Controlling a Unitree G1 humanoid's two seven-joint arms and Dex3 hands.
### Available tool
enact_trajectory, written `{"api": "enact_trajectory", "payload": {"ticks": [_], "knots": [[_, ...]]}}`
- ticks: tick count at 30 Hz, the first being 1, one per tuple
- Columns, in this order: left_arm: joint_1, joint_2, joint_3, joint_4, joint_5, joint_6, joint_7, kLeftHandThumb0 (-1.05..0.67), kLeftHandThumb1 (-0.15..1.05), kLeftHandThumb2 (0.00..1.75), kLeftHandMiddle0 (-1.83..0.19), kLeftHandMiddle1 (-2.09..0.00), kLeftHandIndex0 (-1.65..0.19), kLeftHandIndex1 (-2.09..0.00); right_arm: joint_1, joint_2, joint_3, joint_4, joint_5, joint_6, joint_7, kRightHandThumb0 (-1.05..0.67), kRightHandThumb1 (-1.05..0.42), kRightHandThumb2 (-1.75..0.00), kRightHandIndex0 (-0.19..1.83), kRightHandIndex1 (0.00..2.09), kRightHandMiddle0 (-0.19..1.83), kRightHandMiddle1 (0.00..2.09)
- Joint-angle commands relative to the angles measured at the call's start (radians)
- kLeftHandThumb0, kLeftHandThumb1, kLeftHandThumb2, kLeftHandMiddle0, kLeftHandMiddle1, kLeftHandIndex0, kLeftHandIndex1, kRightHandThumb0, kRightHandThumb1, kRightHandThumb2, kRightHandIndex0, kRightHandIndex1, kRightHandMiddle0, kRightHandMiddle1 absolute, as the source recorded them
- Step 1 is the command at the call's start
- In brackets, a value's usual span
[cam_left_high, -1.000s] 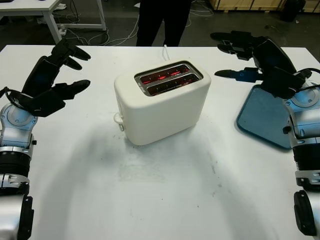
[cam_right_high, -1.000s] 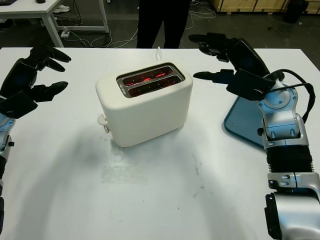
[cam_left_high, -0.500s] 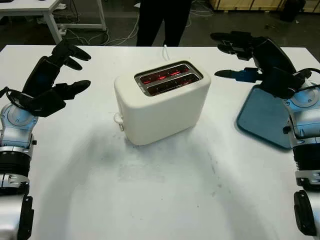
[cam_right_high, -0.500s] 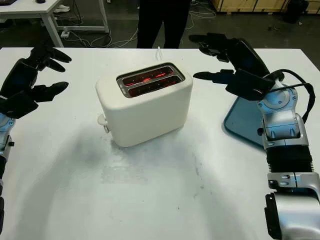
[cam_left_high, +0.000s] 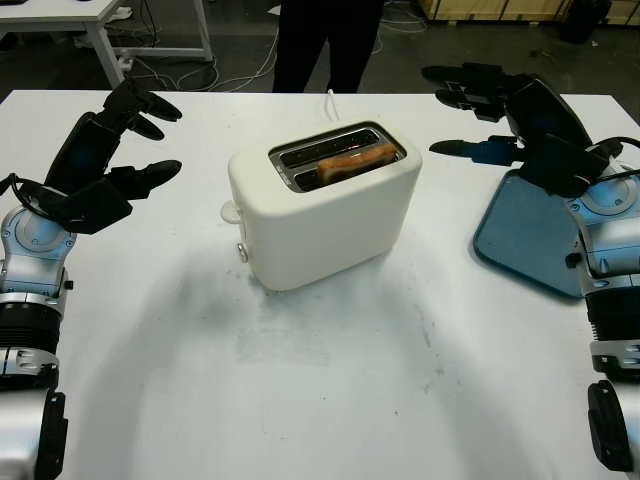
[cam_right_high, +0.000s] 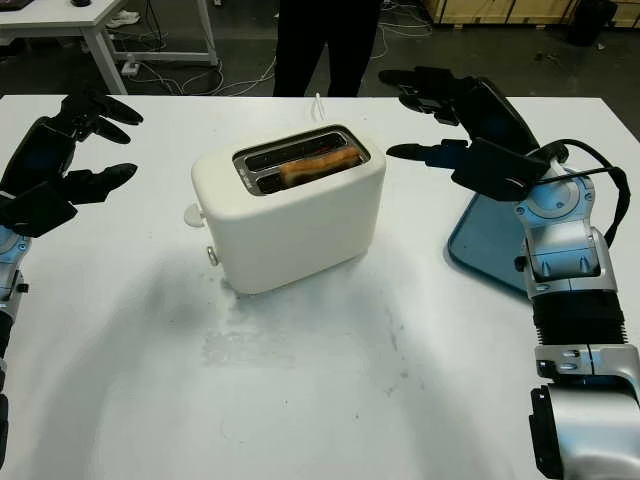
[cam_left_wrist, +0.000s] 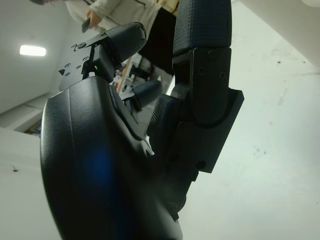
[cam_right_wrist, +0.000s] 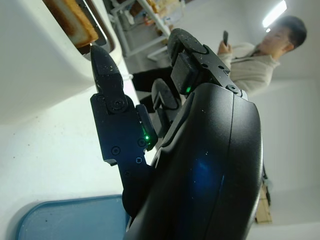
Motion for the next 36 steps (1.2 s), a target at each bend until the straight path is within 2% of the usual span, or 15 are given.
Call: {"api": "enact_trajectory", "payload": {"ticks": [1,6,8,13,15,19,23,29,34,36], "knots": [[-0.005,0.003,0.004,-0.006,-0.005,0.0,-0.001,-1.05,0.92,0.38,0.0,-1.54,0.0,-1.39,-0.03,-0.001,0.004,0.024,-0.001,-0.041,-0.005,-0.38,-0.84,0.0,0.53,0.03,0.51,0.01],[-0.007,0.006,0.001,-0.005,0.004,-0.008,0.005,-1.05,0.92,0.39,0.0,-1.54,0.0,-1.39,-0.115,0.003,0.027,0.066,-0.023,-0.055,-0.007,-0.29,-0.74,0.0,0.57,0.04,0.55,0.03],[-0.006,0.008,0.0,-0.007,0.01,-0.007,0.01,-1.05,0.92,0.4,0.0,-1.54,0.0,-1.39,-0.164,0.002,0.041,0.098,-0.034,-0.083,-0.001,-0.37,-0.72,0.0,0.59,0.05,0.58,0.04],[-0.005,0.005,0.004,-0.007,-0.002,-0.002,0.004,-1.05,0.92,0.38,0.0,-1.54,0.0,-1.39,-0.295,0.003,0.085,0.194,-0.074,-0.156,0.001,-0.36,-0.63,0.0,0.71,0.11,0.69,0.09],[-0.004,0.007,0.003,-0.009,0.003,-0.002,0.006,-1.05,0.92,0.39,0.0,-1.54,0.0,-1.39,-0.341,0.007,0.114,0.229,-0.104,-0.188,0.004,-0.39,-0.63,0.0,0.76,0.14,0.73,0.1],[-0.005,0.01,0.001,-0.007,0.01,-0.008,0.009,-1.05,0.92,0.4,0.0,-1.55,0.0,-1.39,-0.404,0.011,0.189,0.281,-0.19,-0.27,0.001,-0.61,-0.68,-0.02,0.86,0.19,0.83,0.12],[-0.006,0.007,0.003,-0.004,0.006,-0.007,0.009,-1.05,0.92,0.4,0.0,-1.55,0.0,-1.4,-0.432,0.031,0.238,0.295,-0.223,-0.316,0.014,-0.63,-0.66,0.0,0.94,0.25,0.9,0.14],[-0.006,0.01,0.001,-0.007,0.012,-0.003,0.011,-1.05,0.92,0.4,0.0,-1.55,0.0,-1.4,-0.445,0.061,0.287,0.295,-0.238,-0.321,0.071,-0.5,-0.63,-0.01,1.0,0.31,0.94,0.12],[0.0,0.009,0.003,-0.02,0.009,0.007,0.011,-1.05,0.92,0.39,0.0,-1.56,0.0,-1.41,-0.446,0.08,0.316,0.294,-0.28,-0.336,0.052,-0.57,-0.62,0.0,1.07,0.37,1.01,0.13],[-0.001,0.01,0.002,-0.011,0.007,-0.005,0.007,-1.05,0.92,0.4,0.0,-1.55,0.0,-1.39,-0.446,0.083,0.328,0.289,-0.297,-0.323,0.058,-0.55,-0.63,0.0,1.01,0.5,1.03,0.09]]}}
